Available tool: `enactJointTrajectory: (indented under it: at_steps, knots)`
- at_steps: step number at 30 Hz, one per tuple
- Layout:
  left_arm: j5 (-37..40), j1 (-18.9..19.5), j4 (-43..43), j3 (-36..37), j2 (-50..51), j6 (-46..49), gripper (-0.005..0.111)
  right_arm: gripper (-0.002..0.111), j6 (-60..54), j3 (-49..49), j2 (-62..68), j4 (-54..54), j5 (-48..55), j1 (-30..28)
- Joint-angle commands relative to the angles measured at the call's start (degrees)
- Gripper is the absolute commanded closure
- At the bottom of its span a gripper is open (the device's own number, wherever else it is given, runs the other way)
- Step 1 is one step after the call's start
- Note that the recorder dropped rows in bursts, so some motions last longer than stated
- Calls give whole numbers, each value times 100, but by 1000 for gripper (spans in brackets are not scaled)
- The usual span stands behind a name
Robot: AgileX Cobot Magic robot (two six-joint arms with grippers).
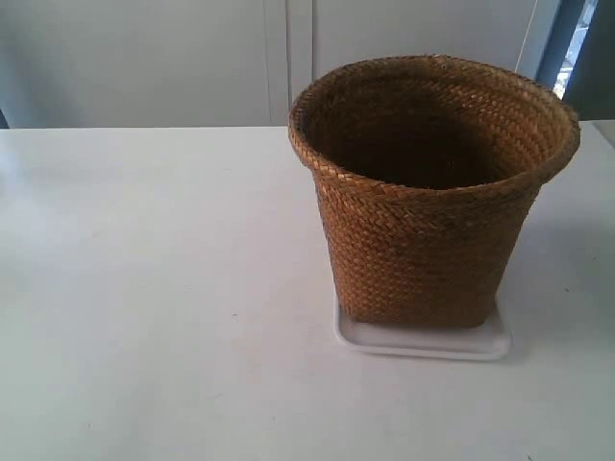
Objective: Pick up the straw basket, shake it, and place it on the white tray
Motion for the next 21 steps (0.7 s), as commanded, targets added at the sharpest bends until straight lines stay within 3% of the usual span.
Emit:
enactJointTrajectory:
  at_steps: [1, 4, 6, 10, 14, 21]
  knots:
    - [-63, -40, 534, 89, -20, 3, 107, 108, 4, 35, -11, 15, -1, -14]
    - [-63, -40, 2202, 218, -20, 3, 107, 108, 4, 35, -11, 15, -1, -14]
    - [-72, -40, 2813, 361, -20, 3, 107, 108, 4, 35, -11, 15, -1, -14]
    - [-56, -40, 2901, 767, -20, 3, 107, 108, 4, 35, -11, 15, -1, -14]
    - [-887, -40, 2943, 767, -20, -22, 107, 108, 4, 35, -11, 15, -1, -14]
    - [-923, -40, 3028, 767, -20, -10, 107, 108, 4, 35, -11, 15, -1, -14]
